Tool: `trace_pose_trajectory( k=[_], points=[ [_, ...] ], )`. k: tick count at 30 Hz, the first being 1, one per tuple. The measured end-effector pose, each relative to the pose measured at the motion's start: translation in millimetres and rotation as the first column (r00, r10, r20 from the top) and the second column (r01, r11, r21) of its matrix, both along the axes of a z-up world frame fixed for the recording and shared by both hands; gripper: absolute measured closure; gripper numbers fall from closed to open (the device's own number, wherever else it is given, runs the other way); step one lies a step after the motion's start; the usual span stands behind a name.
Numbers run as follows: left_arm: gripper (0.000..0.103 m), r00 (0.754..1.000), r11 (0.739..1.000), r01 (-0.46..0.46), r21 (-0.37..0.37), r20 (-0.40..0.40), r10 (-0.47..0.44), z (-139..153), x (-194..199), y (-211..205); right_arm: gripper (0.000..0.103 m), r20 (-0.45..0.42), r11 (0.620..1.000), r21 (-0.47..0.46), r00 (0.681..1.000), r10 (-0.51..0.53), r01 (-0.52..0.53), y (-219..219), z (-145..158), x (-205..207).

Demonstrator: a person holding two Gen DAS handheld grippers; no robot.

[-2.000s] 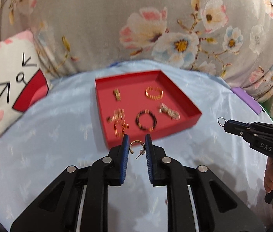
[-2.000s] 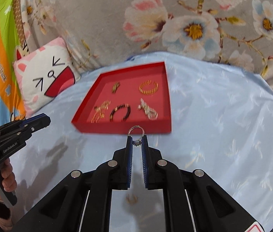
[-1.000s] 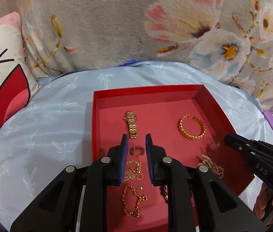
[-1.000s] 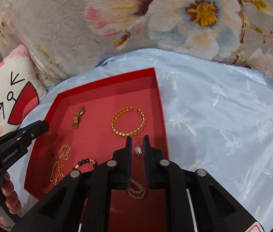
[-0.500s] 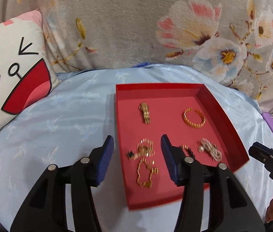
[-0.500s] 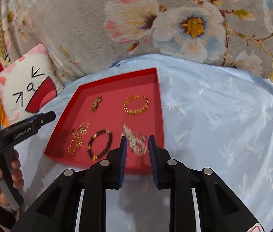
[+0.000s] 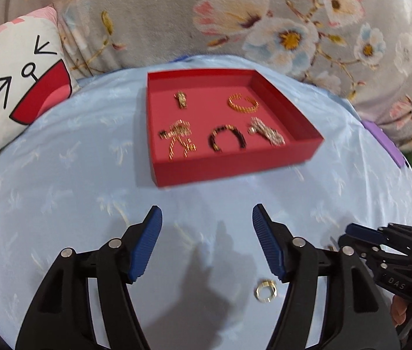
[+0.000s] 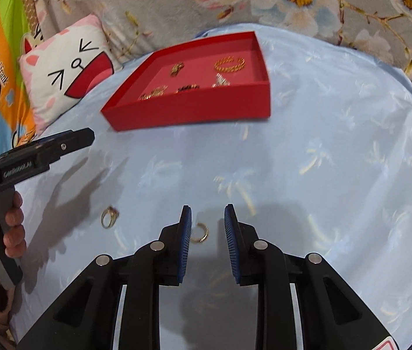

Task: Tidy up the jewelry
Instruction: 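Move left tool to the gold ring while right tool approaches the other hoop earring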

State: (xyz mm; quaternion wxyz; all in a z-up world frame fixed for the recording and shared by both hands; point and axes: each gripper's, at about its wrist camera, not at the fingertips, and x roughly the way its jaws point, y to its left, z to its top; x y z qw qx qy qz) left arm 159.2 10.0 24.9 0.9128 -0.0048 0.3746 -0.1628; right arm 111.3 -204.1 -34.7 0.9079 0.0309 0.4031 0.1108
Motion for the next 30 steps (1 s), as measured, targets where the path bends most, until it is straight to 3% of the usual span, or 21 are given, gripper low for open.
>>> trace_pose_trajectory(
  k=[11,15,30],
  points=[
    [0.041,0.997,1.000,-0.006,0.022,-0.072,0.007,-38.8,-29.1,-10.7,0.079,0.024,0.995,-0.096,1.000,0.014,-0.011,20.2,-14.6,-10.1],
    [0.041,0.999,0.999,0.004,0.040,-0.048,-0.002,-37.6,-33.7,-15.1,0.079,0.024,0.991,-0.130,0.999,0.021,-0.018,26.3,-17.7,-9.5],
    [0.035,0.996,0.994,0.077,0.078,-0.044,-0.074,-39.2,-44.1,-32.2,0.088,0.022,0.993,-0.121,1.000,0.007,-0.004,23.7,-17.8,-9.1]
  ],
)
